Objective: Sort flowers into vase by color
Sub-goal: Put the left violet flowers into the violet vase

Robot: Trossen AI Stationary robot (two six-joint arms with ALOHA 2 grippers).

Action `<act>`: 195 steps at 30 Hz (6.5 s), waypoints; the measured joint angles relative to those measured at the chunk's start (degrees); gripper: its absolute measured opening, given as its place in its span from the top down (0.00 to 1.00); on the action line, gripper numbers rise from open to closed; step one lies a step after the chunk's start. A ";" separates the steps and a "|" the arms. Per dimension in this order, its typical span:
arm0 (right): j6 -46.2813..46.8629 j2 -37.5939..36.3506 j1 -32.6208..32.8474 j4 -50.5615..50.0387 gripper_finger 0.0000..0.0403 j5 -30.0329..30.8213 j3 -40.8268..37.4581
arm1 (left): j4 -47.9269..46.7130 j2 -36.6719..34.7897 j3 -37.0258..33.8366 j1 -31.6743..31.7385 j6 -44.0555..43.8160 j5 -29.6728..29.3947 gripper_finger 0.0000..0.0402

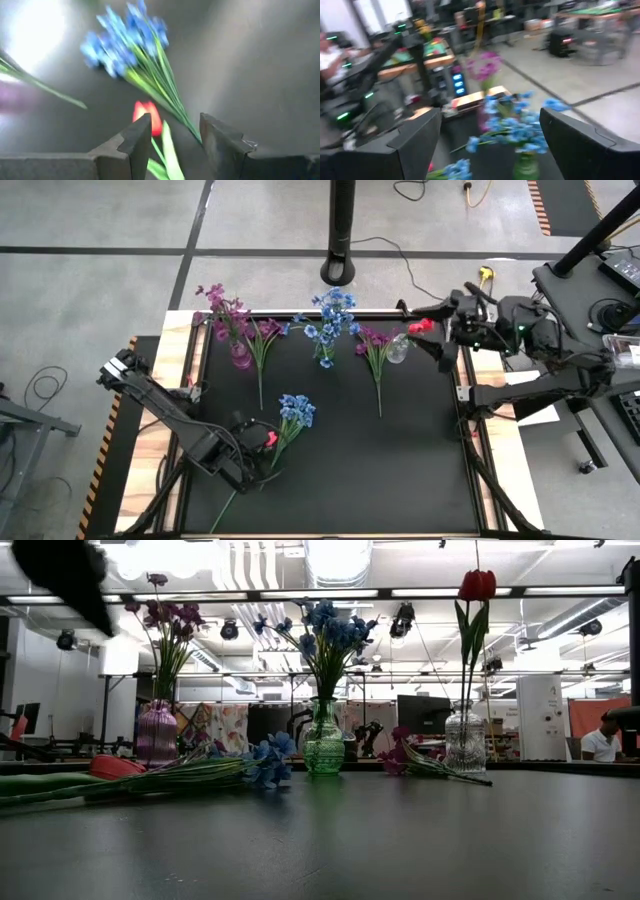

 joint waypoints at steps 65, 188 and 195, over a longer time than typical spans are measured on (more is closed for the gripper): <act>8.87 14.62 16.76 -21.06 0.19 -5.73 13.50 | 31.12 2.34 -34.32 30.99 -17.58 -6.21 0.76; -25.36 45.26 37.19 75.40 0.20 11.19 -15.44 | 138.79 16.22 -23.05 -0.98 88.73 -12.14 1.00; -24.78 45.26 36.85 75.67 0.31 11.18 -15.52 | 138.60 16.22 -23.12 -0.92 88.71 -12.16 1.00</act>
